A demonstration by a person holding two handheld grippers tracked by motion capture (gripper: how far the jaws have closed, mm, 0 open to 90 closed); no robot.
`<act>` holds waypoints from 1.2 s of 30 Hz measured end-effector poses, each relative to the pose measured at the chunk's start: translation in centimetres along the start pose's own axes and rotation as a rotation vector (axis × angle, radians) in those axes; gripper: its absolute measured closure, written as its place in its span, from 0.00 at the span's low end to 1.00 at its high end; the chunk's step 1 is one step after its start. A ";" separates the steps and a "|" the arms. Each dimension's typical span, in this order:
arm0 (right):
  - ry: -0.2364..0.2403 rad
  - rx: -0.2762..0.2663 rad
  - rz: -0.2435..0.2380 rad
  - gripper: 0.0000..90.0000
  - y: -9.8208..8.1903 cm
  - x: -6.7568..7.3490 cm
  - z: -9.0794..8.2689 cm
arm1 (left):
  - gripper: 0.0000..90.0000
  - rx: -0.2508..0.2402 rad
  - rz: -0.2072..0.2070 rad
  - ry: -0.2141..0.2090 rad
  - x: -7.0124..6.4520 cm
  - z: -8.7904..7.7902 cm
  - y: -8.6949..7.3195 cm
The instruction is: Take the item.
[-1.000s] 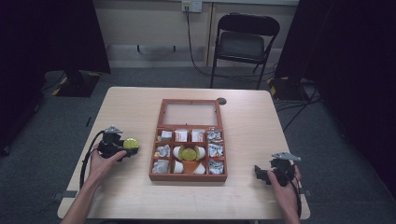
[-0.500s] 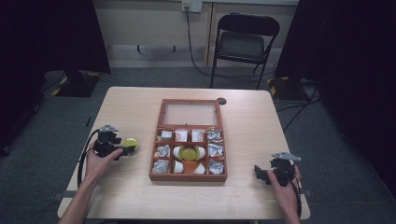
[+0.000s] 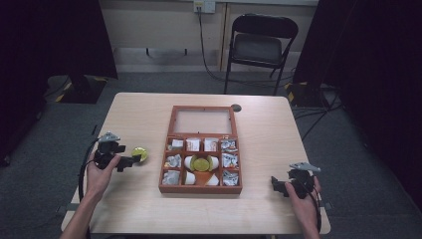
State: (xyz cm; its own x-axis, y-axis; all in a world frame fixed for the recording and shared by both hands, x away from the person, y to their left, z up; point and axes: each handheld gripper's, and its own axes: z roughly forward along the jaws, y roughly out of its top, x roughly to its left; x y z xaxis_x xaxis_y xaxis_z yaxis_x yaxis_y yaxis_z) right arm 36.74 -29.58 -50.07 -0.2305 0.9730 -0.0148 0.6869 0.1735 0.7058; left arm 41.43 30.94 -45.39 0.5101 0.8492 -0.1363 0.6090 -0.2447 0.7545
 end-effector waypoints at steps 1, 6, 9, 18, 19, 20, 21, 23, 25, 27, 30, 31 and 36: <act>0.001 0.000 0.001 0.00 0.0 0.0 0.0 | 0.18 0.001 0.008 0.004 -0.1 -0.2 0.0; 0.000 0.000 0.000 0.00 0.0 0.0 0.0 | 0.18 0.008 0.040 0.023 -0.8 -1.5 -0.4; 0.000 0.000 0.000 0.00 0.0 0.0 0.0 | 0.19 0.018 0.038 0.038 -0.9 -2.0 -0.9; 0.000 0.000 0.000 0.00 0.0 0.0 0.0 | 0.19 0.039 -0.010 0.081 -0.2 -4.0 -3.7; 0.000 0.000 -0.001 0.00 0.0 0.0 0.0 | 0.19 0.042 -0.016 0.085 0.0 -4.1 -4.0; 0.000 0.000 0.000 0.00 0.0 0.0 0.0 | 0.19 0.040 -0.027 0.091 0.1 -4.2 -4.3; 0.000 0.000 0.000 0.00 0.0 0.0 0.0 | 0.19 0.045 -0.035 0.098 0.4 -4.3 -4.6; 0.000 0.000 0.000 0.00 0.0 0.0 0.0 | 0.19 0.046 -0.062 0.121 0.8 -4.5 -5.2; 0.000 0.000 -0.001 0.00 0.0 0.0 0.0 | 0.19 0.057 -0.077 0.134 1.1 -4.6 -5.6; 0.000 0.000 0.001 0.00 0.0 0.0 0.0 | 0.19 0.051 -0.087 0.161 1.3 -4.7 -6.0; 0.000 0.000 0.000 0.00 0.0 0.0 0.0 | 0.19 0.073 -0.103 0.187 1.6 -4.5 -6.8; 0.000 0.000 0.000 0.00 0.0 0.0 0.0 | 0.19 0.081 -0.103 0.193 1.6 -4.4 -7.0; 0.000 0.000 -0.001 0.00 0.0 0.0 0.0 | 0.20 0.100 -0.092 0.220 1.4 -3.8 -7.5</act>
State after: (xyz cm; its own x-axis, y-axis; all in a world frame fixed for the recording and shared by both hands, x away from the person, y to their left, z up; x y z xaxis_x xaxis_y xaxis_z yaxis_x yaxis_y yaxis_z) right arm 36.74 -29.59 -50.06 -0.2310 0.9728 -0.0151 0.6870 0.1741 0.7055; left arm 35.26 35.74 -48.81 0.3121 0.9487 -0.0502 0.7091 -0.1975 0.6768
